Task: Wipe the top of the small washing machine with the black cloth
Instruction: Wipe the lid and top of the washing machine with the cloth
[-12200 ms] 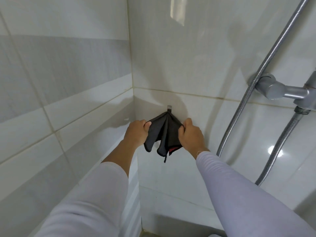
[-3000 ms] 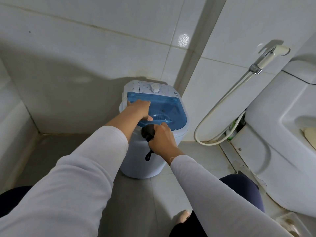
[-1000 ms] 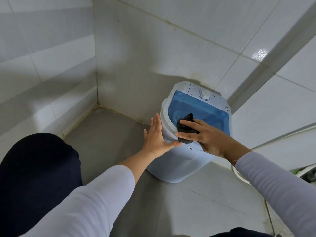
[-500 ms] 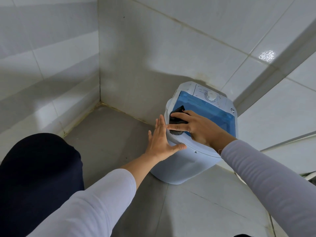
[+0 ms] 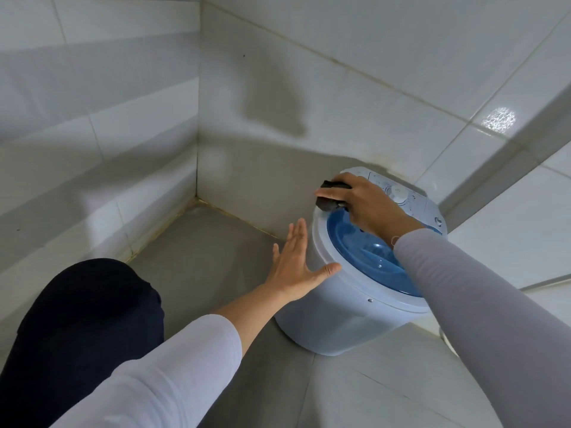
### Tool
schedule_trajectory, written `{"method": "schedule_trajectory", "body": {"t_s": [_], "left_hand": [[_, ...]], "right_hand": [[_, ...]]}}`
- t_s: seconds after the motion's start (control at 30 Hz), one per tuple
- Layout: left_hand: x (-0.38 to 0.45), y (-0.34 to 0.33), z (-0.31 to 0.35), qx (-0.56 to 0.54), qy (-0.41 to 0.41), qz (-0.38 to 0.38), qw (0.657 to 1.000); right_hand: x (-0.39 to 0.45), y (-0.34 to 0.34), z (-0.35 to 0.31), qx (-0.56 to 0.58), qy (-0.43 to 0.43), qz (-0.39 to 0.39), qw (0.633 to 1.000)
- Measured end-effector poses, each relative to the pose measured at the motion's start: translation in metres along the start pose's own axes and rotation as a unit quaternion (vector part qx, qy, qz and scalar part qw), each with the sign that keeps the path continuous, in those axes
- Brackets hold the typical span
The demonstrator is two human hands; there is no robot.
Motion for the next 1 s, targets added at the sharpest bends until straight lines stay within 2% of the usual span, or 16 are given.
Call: {"method": "schedule_trajectory", "body": {"t_s": [0.13,0.37,0.63,1.0], "left_hand": [[0.014,0.017,0.004,0.005,0.008,0.004,1.0],[0.025,0.02,-0.001,-0.01,0.018,-0.069,0.997],[0.029,0.02,0.0,-0.006,-0.013,-0.084,0.996],[0.028,0.026,0.006,0.028,0.0,-0.113,0.993]], "right_hand": [[0.003,0.002,0.001,0.019,0.008,-0.045,0.999],[-0.015,-0.007,0.004,0.104,-0.027,-0.106,0.988],[-0.006,-0.021,0.008,0.11,-0.023,-0.068,0.991],[0.035,-0.025,0.037,0.086,-0.088,-0.028,0.992]]}}
Point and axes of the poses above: each hand's wrist, its own x-axis towards the middle knuckle, its own y-axis out of the back of the hand, z = x × y, the point moved 2 cm from there along x, towards the middle knuckle, and after that the axes turned 1 degree about x, right-handed, at the moved point
